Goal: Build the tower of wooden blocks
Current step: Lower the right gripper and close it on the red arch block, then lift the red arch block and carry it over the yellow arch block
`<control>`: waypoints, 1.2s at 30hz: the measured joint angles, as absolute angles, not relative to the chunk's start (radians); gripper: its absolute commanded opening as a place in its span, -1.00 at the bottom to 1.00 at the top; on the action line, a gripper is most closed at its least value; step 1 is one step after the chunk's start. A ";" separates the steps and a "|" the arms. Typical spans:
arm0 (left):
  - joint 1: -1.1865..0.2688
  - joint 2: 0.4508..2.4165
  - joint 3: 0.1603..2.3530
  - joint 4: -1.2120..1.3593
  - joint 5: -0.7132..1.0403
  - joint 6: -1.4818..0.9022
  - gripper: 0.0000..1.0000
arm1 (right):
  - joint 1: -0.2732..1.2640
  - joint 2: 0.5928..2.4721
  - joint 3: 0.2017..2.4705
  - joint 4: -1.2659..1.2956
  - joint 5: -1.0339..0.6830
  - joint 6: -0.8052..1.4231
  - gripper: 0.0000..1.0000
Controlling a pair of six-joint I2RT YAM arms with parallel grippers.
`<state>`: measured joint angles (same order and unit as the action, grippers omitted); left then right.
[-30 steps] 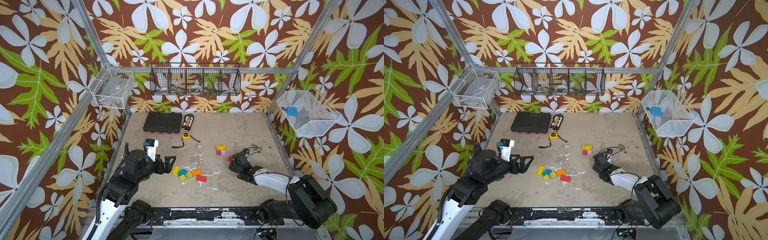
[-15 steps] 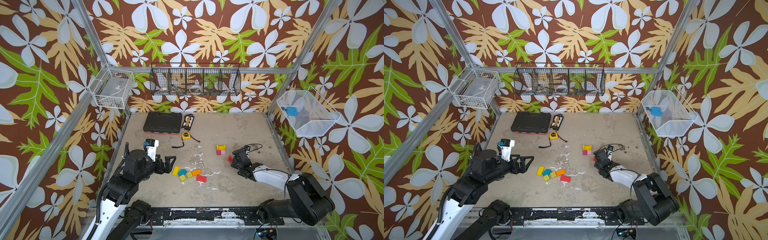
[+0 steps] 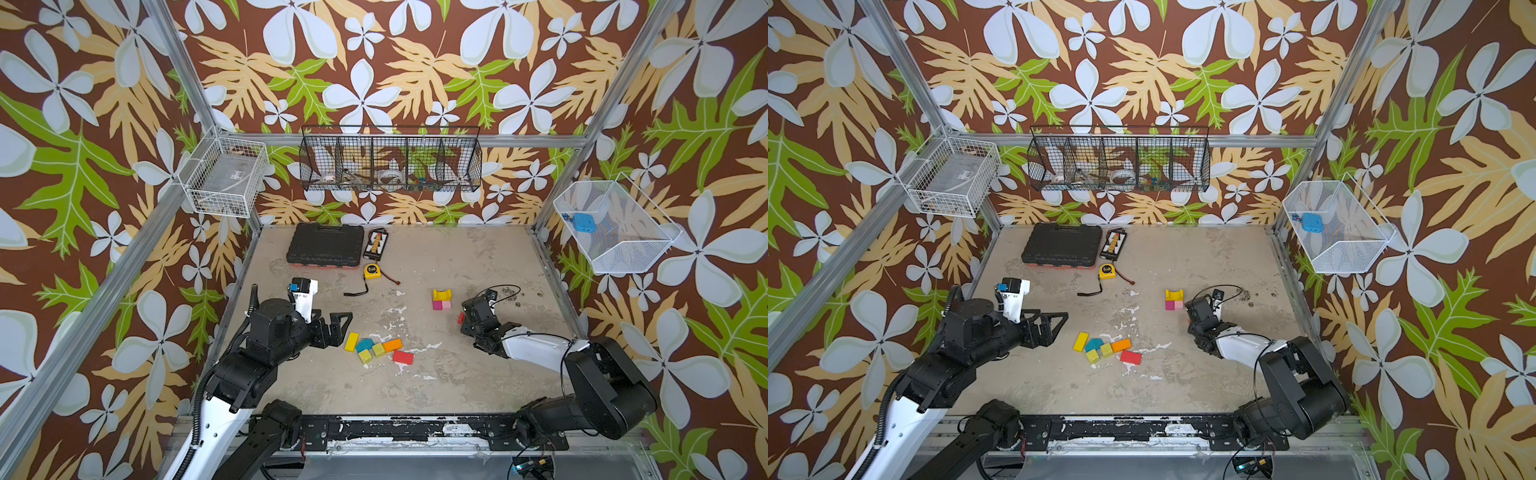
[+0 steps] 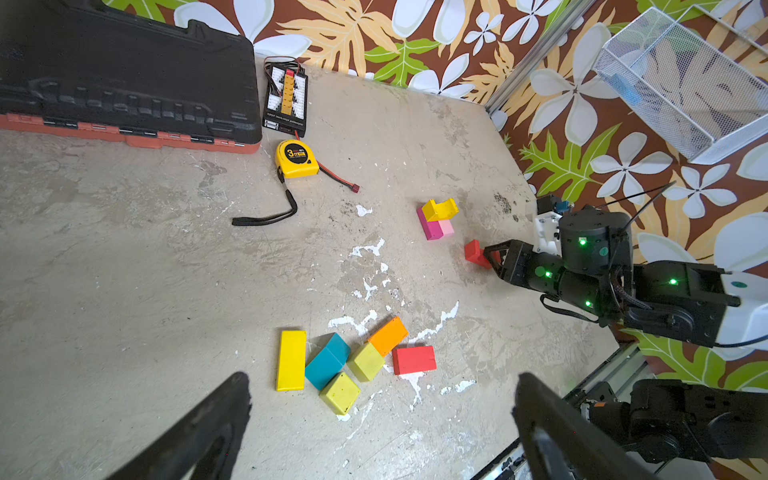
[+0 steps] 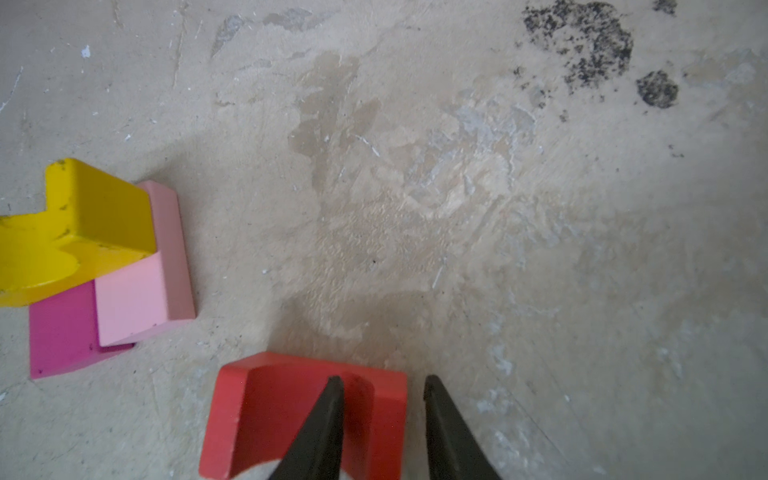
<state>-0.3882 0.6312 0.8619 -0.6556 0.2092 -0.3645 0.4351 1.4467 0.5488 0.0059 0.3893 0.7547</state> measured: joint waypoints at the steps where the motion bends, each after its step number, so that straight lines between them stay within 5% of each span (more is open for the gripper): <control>1: -0.388 0.632 0.862 -0.656 0.210 -0.364 1.00 | 0.435 1.451 0.552 0.007 0.389 0.755 -0.47; 21: -0.388 0.655 0.862 -0.654 0.215 -0.364 1.00 | 0.449 1.447 0.579 0.025 0.334 0.758 -1.00; 36: -0.388 0.660 0.862 -0.654 0.215 -0.364 1.00 | 0.498 1.353 0.653 -0.028 0.310 0.625 -1.00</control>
